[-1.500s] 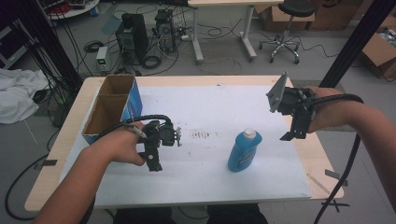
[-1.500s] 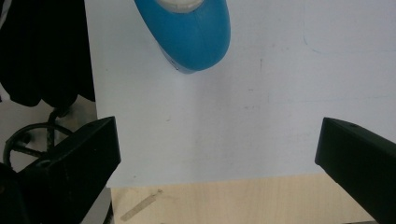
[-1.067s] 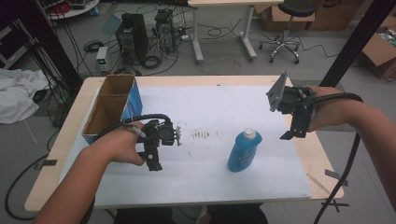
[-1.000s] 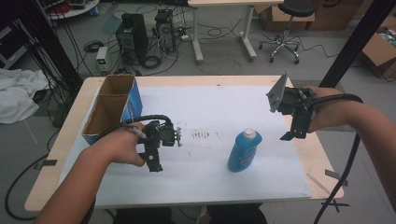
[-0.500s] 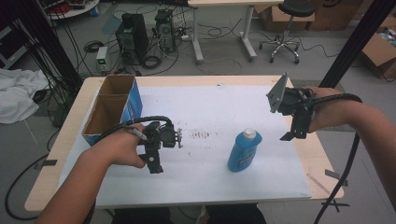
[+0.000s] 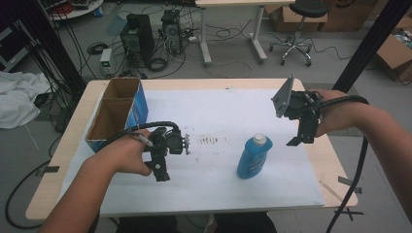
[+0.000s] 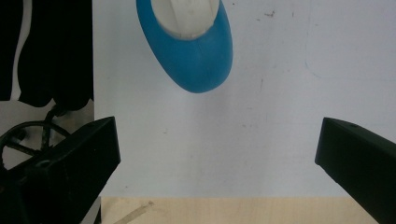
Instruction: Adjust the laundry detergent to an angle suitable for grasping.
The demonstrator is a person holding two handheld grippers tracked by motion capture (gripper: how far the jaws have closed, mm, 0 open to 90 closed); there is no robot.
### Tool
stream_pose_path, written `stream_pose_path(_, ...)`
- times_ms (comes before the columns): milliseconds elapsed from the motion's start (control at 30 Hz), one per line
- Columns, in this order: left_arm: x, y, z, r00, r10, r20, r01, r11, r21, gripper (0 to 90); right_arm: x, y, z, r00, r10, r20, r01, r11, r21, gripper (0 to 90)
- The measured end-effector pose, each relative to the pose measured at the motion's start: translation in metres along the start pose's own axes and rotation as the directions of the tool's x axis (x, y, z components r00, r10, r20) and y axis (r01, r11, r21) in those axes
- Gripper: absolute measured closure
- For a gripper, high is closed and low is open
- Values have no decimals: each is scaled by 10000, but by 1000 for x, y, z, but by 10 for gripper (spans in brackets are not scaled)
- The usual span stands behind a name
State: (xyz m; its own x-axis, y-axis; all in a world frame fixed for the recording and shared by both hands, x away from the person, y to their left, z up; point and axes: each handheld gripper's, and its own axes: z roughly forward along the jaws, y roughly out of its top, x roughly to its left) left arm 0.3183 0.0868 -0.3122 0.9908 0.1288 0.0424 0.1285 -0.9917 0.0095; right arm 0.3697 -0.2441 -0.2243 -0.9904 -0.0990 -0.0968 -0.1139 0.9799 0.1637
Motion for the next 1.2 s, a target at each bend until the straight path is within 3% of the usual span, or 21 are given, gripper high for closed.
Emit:
stream_pose_path(300, -2, 0, 0, 9998, -173, 23, 173, 9998, -27, 1, -3, 14, 3, 9972, -713, -245, 713, 9975, 2, 0)
stream_pose_path(700, -5, -4, -2, 9987, -506, -42, 506, 9987, 25, 1, -4, 37, 19, 9823, -1764, -628, 1773, 9841, 91, 0)
stream_pose_path(1000, -9, -4, -5, 9982, -596, -83, 597, 9982, 7, 1, 1, 48, 31, 9711, -2201, -927, 2241, 9739, 358, 0)
stream_pose_path(1200, -10, -5, -8, 9979, -629, -149, 629, 9980, -19, 1, 4, 51, 43, 9652, -2349, -1149, 2393, 9706, 261, 0)
